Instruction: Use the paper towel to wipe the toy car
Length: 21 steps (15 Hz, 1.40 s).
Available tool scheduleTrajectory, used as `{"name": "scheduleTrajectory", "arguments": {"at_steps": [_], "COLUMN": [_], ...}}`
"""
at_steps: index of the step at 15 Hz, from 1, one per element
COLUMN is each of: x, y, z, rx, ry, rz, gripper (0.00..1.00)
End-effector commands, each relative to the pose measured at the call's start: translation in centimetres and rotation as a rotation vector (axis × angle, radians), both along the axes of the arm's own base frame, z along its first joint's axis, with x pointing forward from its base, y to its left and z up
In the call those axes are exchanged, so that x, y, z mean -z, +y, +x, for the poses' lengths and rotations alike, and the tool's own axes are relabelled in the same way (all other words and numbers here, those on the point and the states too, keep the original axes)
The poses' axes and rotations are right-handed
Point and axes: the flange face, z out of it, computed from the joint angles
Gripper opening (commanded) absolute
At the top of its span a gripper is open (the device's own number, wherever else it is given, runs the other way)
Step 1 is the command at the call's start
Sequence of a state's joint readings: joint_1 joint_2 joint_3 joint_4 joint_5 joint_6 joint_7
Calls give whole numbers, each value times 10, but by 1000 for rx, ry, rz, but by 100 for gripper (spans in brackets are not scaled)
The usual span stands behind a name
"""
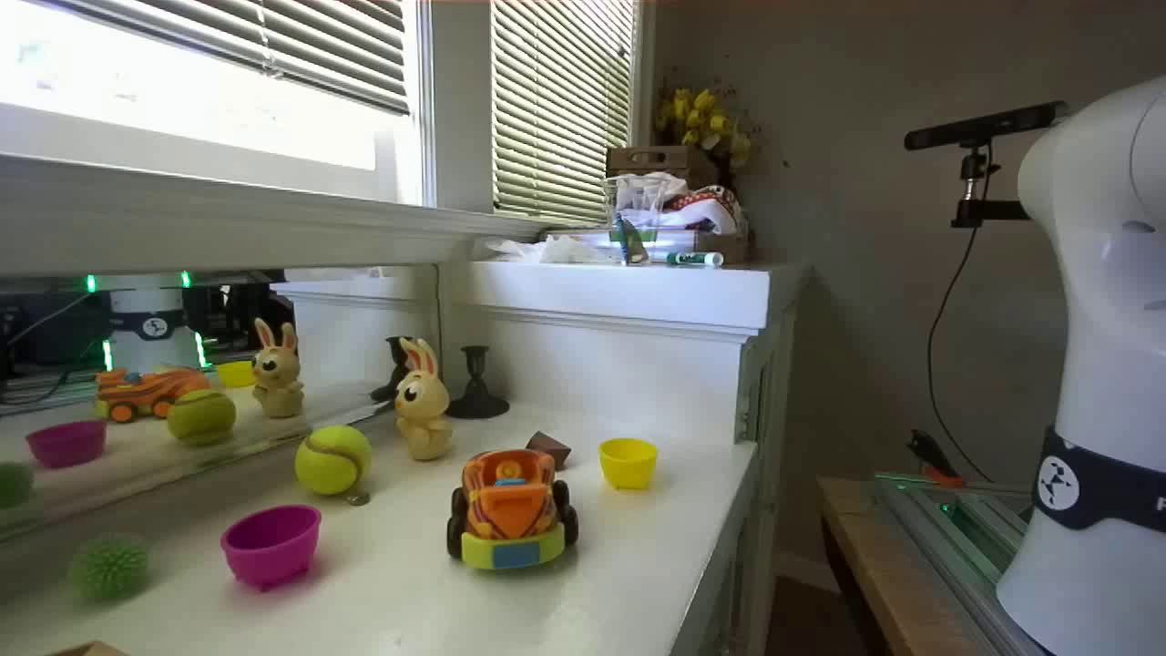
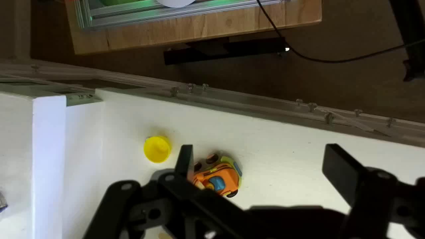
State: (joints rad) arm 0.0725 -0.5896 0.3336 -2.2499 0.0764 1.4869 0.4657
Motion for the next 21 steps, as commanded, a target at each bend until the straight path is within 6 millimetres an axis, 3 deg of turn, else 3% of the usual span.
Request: {"name": "scheduleTrajectory", "arguments": {"at_steps": [1, 5, 9, 15, 21], "x": [-1, -1, -14, -41, -69], "y": [0, 0, -22, -95, -174], "z": [0, 0, 32, 75, 91], "rx": [0, 0, 127, 394, 562], "ry": [1, 1, -172, -323, -478], "rz": [0, 0, -32, 15, 14], "gripper": [100, 100, 100, 100, 100]}}
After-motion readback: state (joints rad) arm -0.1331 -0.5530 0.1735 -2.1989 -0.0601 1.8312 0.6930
